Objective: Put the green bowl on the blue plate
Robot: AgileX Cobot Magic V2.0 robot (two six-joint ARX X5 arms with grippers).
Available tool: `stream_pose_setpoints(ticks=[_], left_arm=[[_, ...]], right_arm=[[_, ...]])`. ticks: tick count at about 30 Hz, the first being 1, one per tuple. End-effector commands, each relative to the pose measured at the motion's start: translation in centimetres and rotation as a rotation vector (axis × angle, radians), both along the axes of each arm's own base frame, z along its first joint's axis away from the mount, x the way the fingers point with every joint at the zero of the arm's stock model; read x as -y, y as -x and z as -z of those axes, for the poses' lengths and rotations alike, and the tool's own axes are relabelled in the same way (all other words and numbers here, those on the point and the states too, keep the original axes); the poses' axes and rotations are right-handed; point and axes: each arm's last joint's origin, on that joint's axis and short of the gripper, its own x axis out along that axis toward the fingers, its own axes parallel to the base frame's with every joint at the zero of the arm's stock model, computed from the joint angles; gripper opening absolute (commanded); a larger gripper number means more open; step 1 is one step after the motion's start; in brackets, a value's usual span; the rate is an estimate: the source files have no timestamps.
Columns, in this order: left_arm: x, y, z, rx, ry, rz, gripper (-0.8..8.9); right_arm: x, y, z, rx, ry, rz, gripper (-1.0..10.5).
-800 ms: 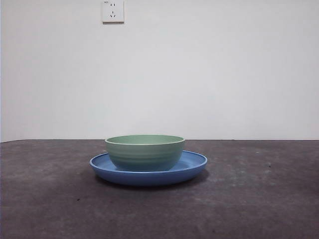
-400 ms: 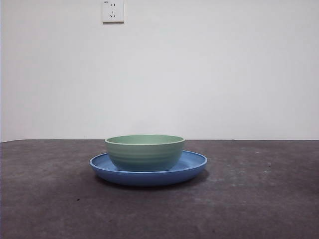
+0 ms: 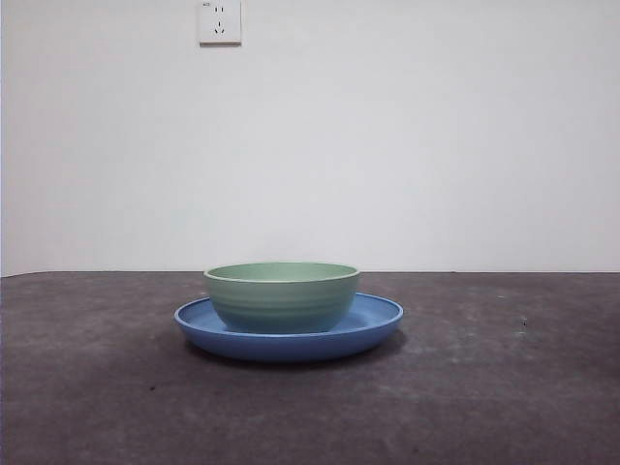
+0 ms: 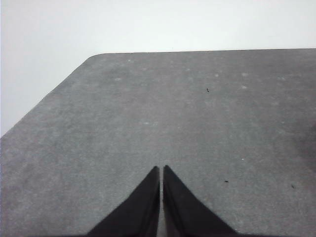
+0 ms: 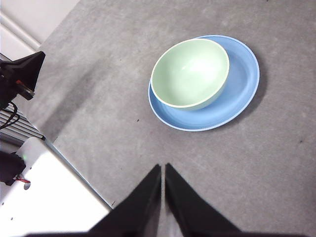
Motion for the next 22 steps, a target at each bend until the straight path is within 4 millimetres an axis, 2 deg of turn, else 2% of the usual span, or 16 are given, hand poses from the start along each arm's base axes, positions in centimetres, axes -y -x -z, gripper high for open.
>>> stream_pose_setpoints(ticks=[1,15,22], left_arm=[[0.0,-0.1,0.7,-0.025,0.005,-0.005,0.11],[0.0,-0.1,0.7,-0.025,0.004,-0.005,0.11],[0.0,-0.1,0.7,-0.025,0.004,-0.005,0.11]], right_arm=[[-0.1,0.0,-0.6,0.031,-0.006,-0.015,0.1],[-0.1,0.1,-0.7,0.042,0.002,-0.022,0.1],[2.3,0.1,-2.1,0.288,0.008,0.121,0.1]])
